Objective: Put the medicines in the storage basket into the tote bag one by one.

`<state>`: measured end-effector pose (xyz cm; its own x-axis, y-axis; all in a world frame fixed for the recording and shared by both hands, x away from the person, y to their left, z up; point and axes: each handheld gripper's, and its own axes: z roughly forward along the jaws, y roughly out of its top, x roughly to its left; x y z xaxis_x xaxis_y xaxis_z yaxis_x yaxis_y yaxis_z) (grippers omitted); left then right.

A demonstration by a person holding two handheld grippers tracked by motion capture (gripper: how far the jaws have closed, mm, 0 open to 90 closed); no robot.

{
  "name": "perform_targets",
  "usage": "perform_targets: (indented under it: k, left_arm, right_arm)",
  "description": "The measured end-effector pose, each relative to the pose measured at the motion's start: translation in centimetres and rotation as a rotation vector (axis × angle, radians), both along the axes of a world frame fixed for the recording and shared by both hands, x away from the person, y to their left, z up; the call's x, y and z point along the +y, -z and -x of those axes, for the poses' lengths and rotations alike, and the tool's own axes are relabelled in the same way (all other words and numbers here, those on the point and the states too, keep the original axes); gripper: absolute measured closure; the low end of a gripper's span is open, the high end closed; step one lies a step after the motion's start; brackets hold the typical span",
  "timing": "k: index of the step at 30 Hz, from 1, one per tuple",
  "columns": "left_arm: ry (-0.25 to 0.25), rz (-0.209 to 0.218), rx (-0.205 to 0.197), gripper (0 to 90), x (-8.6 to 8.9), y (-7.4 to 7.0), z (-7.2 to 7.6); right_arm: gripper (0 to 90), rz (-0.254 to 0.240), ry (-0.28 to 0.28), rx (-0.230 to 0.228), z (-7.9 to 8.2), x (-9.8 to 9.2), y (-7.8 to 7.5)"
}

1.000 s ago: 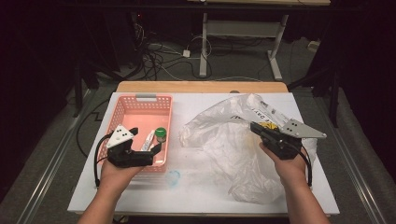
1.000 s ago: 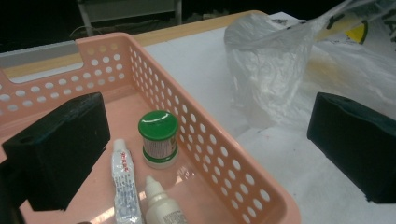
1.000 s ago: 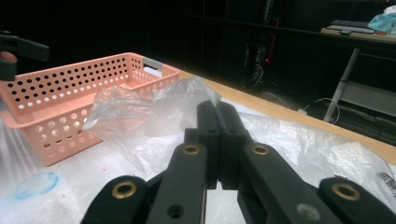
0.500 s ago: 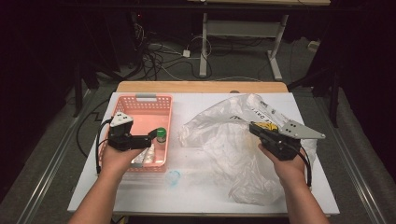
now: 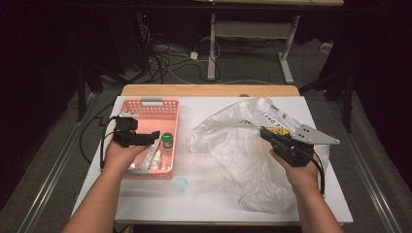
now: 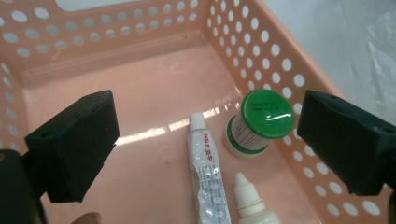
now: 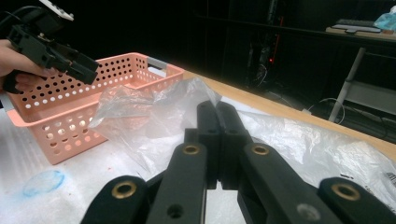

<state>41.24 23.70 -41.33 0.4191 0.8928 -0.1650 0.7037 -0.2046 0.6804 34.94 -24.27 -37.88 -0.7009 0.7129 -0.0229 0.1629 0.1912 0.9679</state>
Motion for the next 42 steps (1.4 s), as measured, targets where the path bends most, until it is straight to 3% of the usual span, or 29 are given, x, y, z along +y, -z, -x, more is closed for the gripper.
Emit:
perform_targets:
  k: [9,14,23,31,38,42]
  left_arm:
    - [0.016,-0.043,0.086,14.3,0.2,0.7,-1.0]
    - [0.041,-0.067,0.165,15.1,0.4,1.1,-1.7]
    - [0.075,-0.127,0.254,20.8,0.2,2.0,-2.2]
    - [0.104,-0.167,0.298,31.9,-0.8,2.5,-2.8]
    - [0.116,-0.187,0.307,42.6,-1.4,2.7,-3.1]
    - [0.120,-0.217,0.322,44.1,-1.9,2.8,-3.4]
  right_arm:
    - [90.0,-0.003,-0.002,-0.004,0.1,-0.1,-0.1]
    - [90.0,-0.007,-0.006,-0.001,0.1,-0.1,0.0]
    - [90.0,-0.009,-0.007,0.000,-0.1,-0.2,0.0]
    - [90.0,-0.008,-0.006,0.005,-0.1,-0.1,0.1]
    - [90.0,-0.010,-0.008,0.007,-0.1,-0.1,0.2]
    - [90.0,-0.008,-0.006,0.010,-0.1,-0.2,0.2]
